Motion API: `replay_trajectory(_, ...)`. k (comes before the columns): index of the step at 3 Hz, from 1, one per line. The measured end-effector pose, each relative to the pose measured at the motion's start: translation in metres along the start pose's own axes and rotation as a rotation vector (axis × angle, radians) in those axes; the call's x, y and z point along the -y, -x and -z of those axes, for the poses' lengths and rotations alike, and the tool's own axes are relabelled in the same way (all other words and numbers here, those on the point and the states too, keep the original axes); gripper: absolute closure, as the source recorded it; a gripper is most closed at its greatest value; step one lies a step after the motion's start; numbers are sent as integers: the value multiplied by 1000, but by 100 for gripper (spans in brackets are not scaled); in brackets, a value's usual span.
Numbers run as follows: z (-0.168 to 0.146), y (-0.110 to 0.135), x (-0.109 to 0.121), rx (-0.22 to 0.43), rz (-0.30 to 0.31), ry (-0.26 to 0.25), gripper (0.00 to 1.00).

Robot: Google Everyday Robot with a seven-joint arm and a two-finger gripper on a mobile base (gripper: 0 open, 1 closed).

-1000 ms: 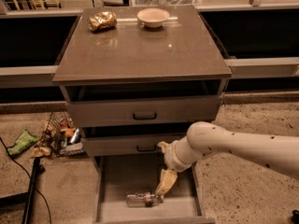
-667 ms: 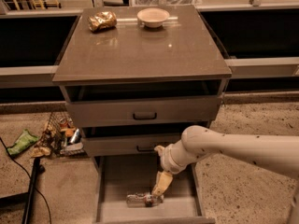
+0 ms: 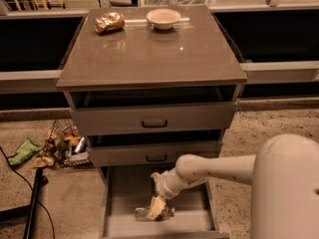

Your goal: Pick water bottle from bottom drawer and place on counter

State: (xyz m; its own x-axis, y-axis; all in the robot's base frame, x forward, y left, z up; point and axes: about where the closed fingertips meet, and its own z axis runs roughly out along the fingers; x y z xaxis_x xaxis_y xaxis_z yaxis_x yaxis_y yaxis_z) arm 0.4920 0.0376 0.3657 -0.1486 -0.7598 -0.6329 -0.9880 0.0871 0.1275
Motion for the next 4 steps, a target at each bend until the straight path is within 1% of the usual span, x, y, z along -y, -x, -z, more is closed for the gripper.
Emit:
replay_trajectory(1,-61,-12,0,42,-10,37,0)
replay_trajectory(2,-105,-21,7,75,-5,49,0)
replay_trajectory(3,-136,-33,20,92,9,27,0)
replay_trajectory(4,-161,-44,33,96,40,2,0)
